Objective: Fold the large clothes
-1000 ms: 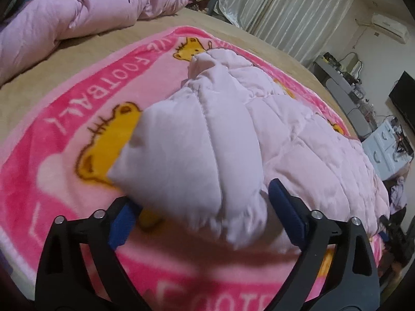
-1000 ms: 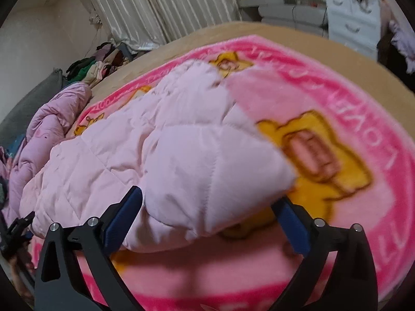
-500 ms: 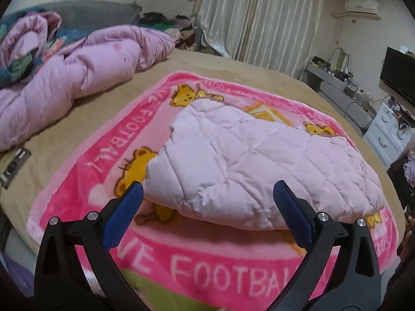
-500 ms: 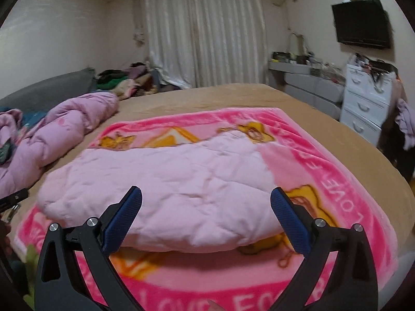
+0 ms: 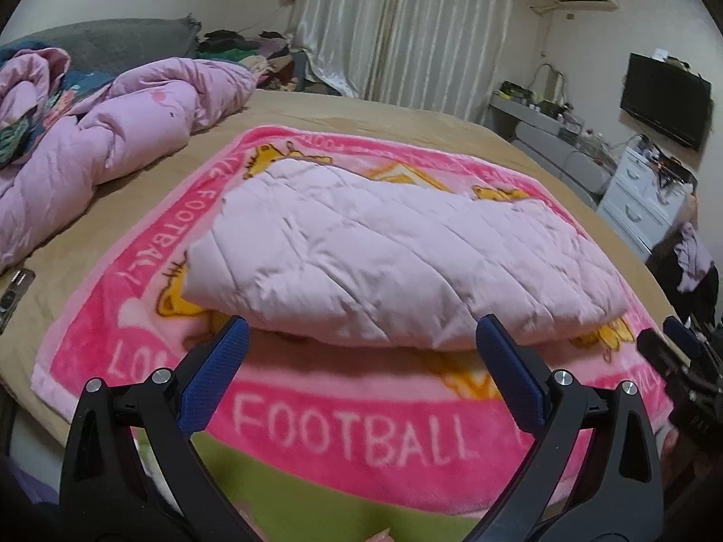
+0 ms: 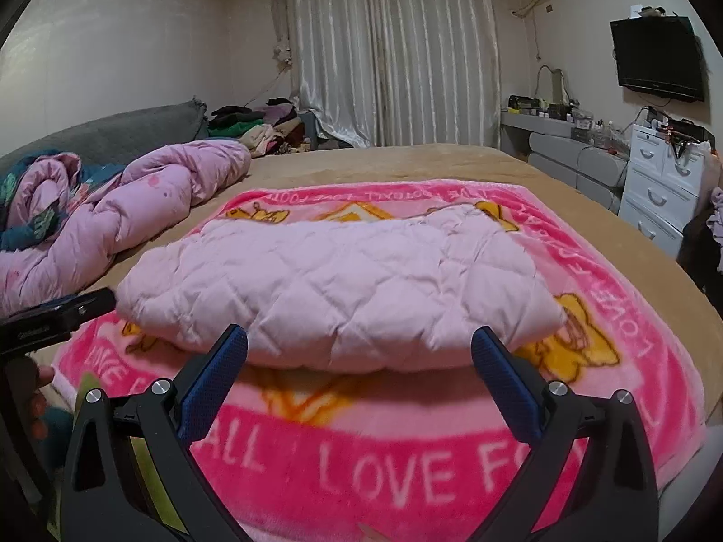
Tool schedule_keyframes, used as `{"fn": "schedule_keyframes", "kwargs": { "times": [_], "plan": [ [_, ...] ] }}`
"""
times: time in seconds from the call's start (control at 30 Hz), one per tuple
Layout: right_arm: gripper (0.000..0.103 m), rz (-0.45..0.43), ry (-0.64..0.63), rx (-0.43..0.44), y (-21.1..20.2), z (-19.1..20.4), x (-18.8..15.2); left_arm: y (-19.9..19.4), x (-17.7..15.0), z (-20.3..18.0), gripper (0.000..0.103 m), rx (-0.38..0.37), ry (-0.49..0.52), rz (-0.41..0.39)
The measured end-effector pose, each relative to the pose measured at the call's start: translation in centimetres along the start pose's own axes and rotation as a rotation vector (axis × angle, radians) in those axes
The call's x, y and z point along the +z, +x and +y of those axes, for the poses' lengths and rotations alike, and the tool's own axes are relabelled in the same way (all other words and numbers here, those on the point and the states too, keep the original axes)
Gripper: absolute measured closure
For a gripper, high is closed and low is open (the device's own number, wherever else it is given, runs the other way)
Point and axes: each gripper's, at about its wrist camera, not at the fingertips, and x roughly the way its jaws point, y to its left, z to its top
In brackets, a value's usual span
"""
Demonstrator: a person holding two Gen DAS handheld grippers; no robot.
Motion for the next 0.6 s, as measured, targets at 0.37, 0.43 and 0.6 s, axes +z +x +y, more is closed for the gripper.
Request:
{"fn": "schedule_keyframes", "kwargs": {
  "times": [0.37, 0.43, 0.6],
  "plan": [
    [0.004, 0.085, -0.007, 0.025, 1.2, 1.4, -3.5, 0.3, -3.0, -1.1, 0.009, -0.025, -0.003, 0.014],
    [0.004, 0.076, -0.001, 0.019, 1.1, 1.3, -3.4, 0.3, -3.1, -1.2, 0.009, -0.025, 0.003, 0.016],
    [0.004, 0.066, 0.01, 0.009, 1.1, 1.0, -3.2, 0.2, -3.2, -1.6, 0.009, -0.027, 0.02, 0.009]
  ]
}}
